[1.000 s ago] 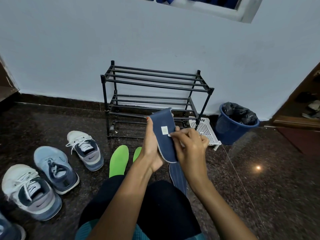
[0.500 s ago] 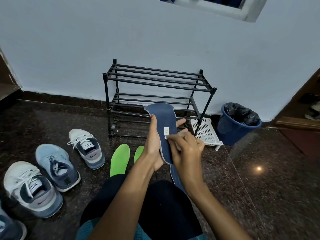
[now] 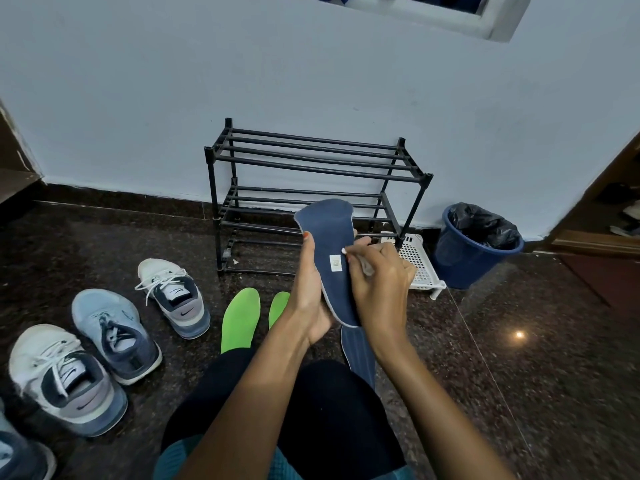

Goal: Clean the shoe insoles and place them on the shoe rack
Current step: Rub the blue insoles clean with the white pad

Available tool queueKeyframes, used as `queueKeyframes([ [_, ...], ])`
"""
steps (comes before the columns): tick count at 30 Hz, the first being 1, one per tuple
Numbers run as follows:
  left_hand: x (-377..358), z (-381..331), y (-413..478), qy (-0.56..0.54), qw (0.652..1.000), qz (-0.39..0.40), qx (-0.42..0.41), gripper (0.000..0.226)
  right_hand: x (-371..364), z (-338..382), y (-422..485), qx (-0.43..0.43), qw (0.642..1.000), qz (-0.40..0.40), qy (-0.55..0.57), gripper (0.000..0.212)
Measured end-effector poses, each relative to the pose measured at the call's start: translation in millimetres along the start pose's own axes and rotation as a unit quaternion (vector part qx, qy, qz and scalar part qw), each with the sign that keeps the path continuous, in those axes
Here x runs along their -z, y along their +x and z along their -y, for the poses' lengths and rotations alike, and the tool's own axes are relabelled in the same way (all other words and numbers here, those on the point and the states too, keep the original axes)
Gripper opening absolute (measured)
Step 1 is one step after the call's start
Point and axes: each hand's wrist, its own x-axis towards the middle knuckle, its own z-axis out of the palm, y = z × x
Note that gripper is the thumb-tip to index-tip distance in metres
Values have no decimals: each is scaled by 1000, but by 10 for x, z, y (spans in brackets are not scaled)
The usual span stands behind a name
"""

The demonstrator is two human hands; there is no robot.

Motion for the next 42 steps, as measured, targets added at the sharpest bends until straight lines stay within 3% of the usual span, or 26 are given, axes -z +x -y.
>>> queueKeyframes([
  [7,-9,-21,30,9,1000,0,3,75,40,70,-272,51,998,38,-3,12],
  [11,-12,-6,9,17,1000,4,19,78,75,37,-161,26,999,38,5,9],
  [17,-13,35,14,3,1000,5,-10,65,82,-11,87,-39,999,17,23,12],
  [25,-50,-9,21,6,1000,14,-6,70,168,32,-293,20,997,77,22,14],
  [32,-115,38,77,-19,999,6,-42,60,262,-84,-168,-110,978,80,159,18],
  [36,-104,9,165,-13,999,-22,-42,50,248,-191,-79,-139,967,96,192,14],
  [40,-85,-54,377,-3,994,-80,-70,24,197,-378,-32,-167,957,99,217,15],
  [42,-38,-99,494,23,992,-86,-92,26,146,-507,-57,-186,952,108,219,18],
])
